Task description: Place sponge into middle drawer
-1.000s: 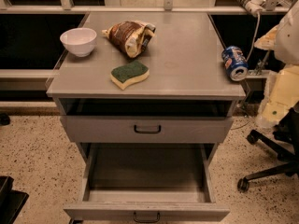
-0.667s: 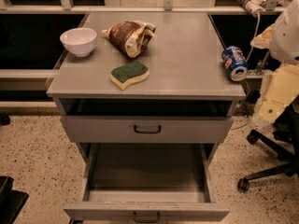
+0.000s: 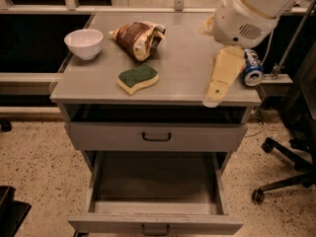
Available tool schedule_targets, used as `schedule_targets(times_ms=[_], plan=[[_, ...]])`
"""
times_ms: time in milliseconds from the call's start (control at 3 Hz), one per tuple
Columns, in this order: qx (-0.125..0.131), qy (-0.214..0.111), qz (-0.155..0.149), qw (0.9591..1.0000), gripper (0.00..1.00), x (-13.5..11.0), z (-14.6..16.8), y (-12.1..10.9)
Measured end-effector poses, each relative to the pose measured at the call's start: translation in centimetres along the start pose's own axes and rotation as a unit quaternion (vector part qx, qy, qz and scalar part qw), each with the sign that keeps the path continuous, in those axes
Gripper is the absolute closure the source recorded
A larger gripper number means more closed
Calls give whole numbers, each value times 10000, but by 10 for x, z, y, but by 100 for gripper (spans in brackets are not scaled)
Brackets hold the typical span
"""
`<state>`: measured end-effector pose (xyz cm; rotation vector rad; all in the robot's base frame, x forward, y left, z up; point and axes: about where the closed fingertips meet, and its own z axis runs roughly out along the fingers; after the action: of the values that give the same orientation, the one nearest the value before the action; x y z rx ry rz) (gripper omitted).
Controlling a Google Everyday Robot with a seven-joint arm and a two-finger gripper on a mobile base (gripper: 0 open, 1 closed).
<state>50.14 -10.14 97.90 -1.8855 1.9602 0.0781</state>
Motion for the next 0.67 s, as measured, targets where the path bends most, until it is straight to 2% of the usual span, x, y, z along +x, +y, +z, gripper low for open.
schedule_targets(times_ms=[333, 667], plan=[[3, -14, -28, 10000, 0, -3, 2, -1], [37, -151, 340, 9993, 0, 4, 16, -9]])
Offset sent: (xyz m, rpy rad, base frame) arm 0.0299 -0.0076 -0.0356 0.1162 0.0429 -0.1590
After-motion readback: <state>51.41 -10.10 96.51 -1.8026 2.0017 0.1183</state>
